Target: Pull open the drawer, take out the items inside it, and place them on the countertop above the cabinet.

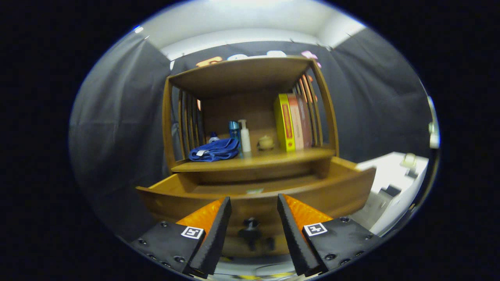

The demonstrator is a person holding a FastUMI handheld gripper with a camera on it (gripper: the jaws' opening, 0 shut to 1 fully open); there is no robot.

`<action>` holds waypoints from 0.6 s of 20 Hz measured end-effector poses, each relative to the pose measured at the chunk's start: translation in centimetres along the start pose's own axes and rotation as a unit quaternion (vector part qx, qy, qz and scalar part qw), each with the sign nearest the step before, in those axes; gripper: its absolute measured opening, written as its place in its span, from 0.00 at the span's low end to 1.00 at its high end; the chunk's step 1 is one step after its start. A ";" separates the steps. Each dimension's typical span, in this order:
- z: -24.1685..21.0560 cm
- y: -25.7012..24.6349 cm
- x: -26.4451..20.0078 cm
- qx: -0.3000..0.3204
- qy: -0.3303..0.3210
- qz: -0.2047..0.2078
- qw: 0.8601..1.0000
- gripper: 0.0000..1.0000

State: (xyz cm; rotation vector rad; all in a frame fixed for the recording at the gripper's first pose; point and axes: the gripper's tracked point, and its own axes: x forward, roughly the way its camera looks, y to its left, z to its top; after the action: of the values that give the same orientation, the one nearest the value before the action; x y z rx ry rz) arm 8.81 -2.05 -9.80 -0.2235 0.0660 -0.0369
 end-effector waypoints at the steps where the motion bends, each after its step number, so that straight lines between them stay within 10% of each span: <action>1: 1.7 -0.6 0.6 -0.074 -0.010 -0.008 0.997 0.81; 6: 4.4 4.4 3.7 -0.124 -0.029 0.051 0.991 0.88; 12: 8.0 -1.7 10.2 -0.047 -0.047 -0.023 0.998 0.91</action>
State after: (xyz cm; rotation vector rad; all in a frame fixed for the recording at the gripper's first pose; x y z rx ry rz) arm 19.54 -2.35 -2.23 -0.3210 -0.0310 -0.0698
